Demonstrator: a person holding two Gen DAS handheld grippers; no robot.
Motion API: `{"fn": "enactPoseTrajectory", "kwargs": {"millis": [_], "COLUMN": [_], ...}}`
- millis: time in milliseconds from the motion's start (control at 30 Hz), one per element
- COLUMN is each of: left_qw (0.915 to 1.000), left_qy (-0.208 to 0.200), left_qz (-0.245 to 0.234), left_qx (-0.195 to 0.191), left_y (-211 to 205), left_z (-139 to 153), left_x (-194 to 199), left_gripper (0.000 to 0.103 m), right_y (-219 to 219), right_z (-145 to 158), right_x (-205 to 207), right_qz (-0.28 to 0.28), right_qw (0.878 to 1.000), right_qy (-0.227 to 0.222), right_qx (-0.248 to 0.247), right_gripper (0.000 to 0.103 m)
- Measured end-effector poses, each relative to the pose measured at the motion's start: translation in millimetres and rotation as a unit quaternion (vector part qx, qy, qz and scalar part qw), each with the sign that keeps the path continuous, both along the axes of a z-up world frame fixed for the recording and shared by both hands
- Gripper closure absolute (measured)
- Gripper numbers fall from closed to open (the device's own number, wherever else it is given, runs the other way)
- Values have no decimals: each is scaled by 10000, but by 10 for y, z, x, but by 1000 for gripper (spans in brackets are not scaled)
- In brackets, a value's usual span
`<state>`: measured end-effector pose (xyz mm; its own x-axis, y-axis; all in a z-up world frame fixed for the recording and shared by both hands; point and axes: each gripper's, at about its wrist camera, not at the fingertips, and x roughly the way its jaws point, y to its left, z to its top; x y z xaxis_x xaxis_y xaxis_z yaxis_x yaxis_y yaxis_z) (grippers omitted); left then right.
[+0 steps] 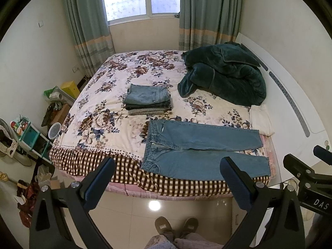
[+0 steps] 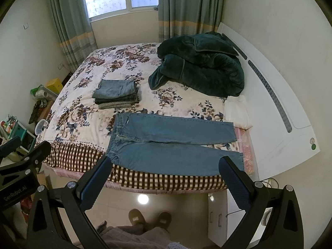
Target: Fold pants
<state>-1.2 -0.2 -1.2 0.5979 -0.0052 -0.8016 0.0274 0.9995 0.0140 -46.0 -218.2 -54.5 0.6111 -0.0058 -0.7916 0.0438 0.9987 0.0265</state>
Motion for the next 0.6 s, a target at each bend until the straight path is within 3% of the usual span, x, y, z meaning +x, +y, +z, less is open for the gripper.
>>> {"fn": "enactPoseTrajectory", "kwargs": {"millis": [600], "left_qw": [10000], "left_qy": [-22], "left_qz": [2], "left_qx": [2], "left_y": [45], "left_z": [43], "left_x": [20], "left_gripper": [0], "right_y": [-16], "right_z": [31], "right_x": [-4], "right_qz": [3], "right_qw": [10000], "right_qy": [-24], "right_qx": [3], "right_gripper": [0]}}
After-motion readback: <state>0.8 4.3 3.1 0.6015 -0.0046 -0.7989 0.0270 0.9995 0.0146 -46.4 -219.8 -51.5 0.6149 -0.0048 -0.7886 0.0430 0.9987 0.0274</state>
